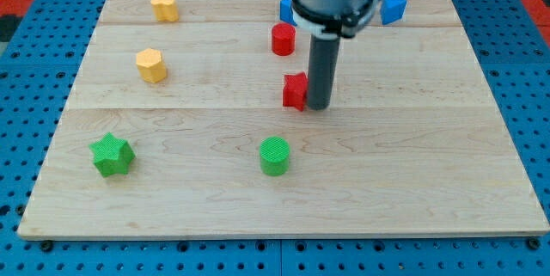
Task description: Place the red star at the center of the board
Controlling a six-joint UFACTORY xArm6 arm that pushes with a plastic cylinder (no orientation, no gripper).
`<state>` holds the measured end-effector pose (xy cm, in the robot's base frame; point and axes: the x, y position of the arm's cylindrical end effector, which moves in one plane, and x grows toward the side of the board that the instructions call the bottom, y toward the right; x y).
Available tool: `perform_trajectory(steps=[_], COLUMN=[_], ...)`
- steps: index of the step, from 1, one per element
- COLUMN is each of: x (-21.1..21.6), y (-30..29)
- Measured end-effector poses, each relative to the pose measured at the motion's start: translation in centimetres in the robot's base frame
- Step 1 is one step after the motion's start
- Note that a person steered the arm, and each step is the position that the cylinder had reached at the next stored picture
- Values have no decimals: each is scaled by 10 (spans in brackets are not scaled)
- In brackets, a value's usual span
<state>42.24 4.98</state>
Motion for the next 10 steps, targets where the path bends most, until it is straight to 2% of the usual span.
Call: perform_trajectory(steps=[1, 2, 3, 4, 5, 6, 7, 8, 10], x=[-14, -17, 19, 22, 38, 49, 8, 6, -45], y=[-8, -41, -39, -94, -121, -122, -115, -93, -115])
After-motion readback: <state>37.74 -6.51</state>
